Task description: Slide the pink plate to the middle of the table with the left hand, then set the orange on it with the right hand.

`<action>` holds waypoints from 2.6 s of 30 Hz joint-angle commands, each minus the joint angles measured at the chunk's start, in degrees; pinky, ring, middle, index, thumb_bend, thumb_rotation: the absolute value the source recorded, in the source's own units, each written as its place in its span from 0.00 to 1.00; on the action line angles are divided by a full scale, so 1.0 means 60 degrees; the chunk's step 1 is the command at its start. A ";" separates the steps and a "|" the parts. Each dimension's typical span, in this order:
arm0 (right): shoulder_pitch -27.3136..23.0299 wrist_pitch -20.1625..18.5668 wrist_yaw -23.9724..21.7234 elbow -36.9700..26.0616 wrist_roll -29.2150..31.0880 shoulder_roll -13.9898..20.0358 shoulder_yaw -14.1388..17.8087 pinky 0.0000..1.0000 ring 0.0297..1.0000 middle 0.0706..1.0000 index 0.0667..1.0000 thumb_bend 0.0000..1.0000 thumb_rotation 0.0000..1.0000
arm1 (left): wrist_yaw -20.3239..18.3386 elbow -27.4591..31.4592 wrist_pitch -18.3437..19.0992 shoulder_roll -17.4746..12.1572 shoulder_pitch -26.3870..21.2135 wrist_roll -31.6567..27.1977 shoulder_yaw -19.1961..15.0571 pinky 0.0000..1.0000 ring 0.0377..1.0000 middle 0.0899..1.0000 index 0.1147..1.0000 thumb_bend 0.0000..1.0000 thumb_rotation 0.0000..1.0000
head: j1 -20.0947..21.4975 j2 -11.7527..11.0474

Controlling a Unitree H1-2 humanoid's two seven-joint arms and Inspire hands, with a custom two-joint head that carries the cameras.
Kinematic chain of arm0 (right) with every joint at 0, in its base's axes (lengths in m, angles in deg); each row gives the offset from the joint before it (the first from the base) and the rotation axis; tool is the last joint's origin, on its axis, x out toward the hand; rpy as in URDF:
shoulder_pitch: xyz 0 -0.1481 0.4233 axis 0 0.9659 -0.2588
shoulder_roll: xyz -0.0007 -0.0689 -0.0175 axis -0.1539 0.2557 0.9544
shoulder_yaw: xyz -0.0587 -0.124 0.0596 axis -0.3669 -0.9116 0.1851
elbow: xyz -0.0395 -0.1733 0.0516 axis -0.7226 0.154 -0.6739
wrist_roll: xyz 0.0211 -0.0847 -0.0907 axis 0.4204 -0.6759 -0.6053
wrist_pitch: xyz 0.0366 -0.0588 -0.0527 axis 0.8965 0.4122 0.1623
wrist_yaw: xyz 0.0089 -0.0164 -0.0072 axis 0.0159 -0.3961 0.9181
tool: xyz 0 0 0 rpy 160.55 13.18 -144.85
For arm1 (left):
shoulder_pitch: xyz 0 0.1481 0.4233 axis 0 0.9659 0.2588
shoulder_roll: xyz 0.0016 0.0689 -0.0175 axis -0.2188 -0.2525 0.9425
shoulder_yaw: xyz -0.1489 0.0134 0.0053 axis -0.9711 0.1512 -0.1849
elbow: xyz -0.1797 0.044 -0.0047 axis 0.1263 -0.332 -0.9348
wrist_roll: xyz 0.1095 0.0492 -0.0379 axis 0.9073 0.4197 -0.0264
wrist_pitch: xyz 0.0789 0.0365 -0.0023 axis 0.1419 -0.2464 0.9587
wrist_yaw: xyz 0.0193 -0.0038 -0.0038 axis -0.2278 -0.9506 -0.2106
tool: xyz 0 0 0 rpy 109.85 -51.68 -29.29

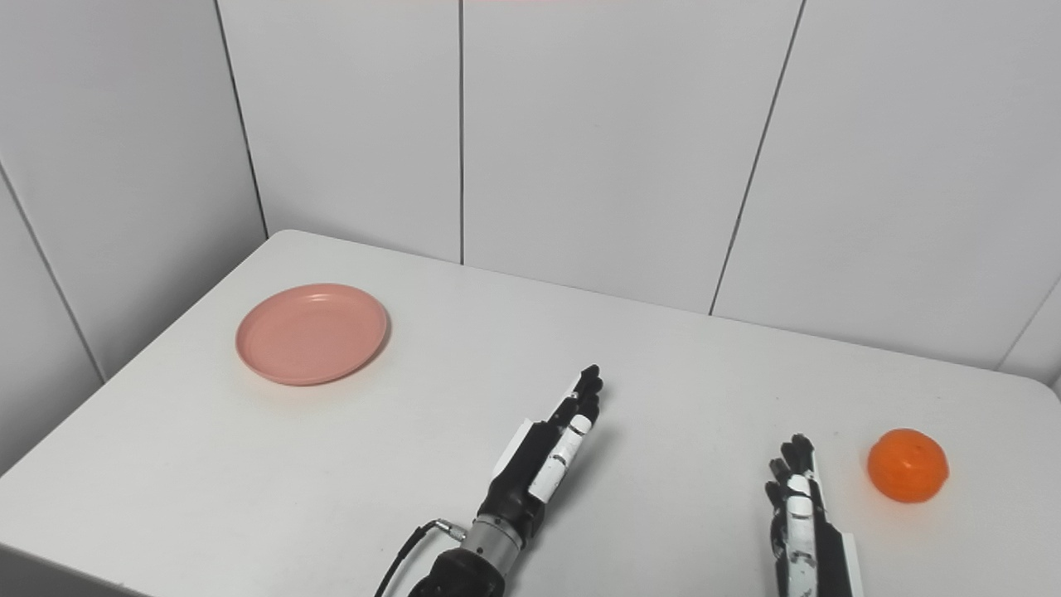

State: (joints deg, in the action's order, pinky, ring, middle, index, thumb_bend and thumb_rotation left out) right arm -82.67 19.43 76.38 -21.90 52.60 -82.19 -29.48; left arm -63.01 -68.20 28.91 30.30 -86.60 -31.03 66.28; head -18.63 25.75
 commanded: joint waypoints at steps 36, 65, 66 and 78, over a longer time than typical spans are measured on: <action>-0.0190 0.0200 -0.0019 0.0028 -0.0130 -0.0203 -0.0042 1.00 0.98 0.98 0.98 0.22 1.00 | -0.0580 0.2885 0.2162 -0.0746 -0.0864 -0.0705 -0.0952 0.98 0.96 0.98 0.98 0.46 1.00 | -0.0121 0.0009; -0.0172 0.0115 -0.0083 -0.0038 0.0005 -0.0139 0.0016 1.00 0.99 0.99 0.99 0.23 1.00 | -0.0307 0.3058 0.2814 -0.2639 -0.2722 -0.1035 -0.2663 0.97 0.94 0.96 0.95 0.46 1.00 | -0.0397 -0.0116; -0.0173 0.0080 -0.0100 -0.0054 0.0041 -0.0135 0.0018 1.00 0.99 0.99 0.99 0.23 1.00 | -0.0292 0.3029 0.2860 -0.2665 -0.2765 -0.1056 -0.2728 0.97 0.95 0.97 0.96 0.46 1.00 | -0.0397 -0.0116; -0.0150 0.0022 -0.0101 -0.0138 0.0097 -0.0077 0.0047 1.00 0.99 0.99 0.99 0.22 1.00 | -0.0092 0.2513 0.2979 -0.3220 -0.3324 -0.1600 -0.3641 0.98 0.96 0.96 0.95 0.40 1.00 | -0.0493 -0.0104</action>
State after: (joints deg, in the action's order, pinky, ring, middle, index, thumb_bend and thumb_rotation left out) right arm -82.77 19.34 76.39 -22.07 52.58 -82.86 -29.41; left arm -64.25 -54.06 47.26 12.11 -102.76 -40.36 44.52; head -21.53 25.05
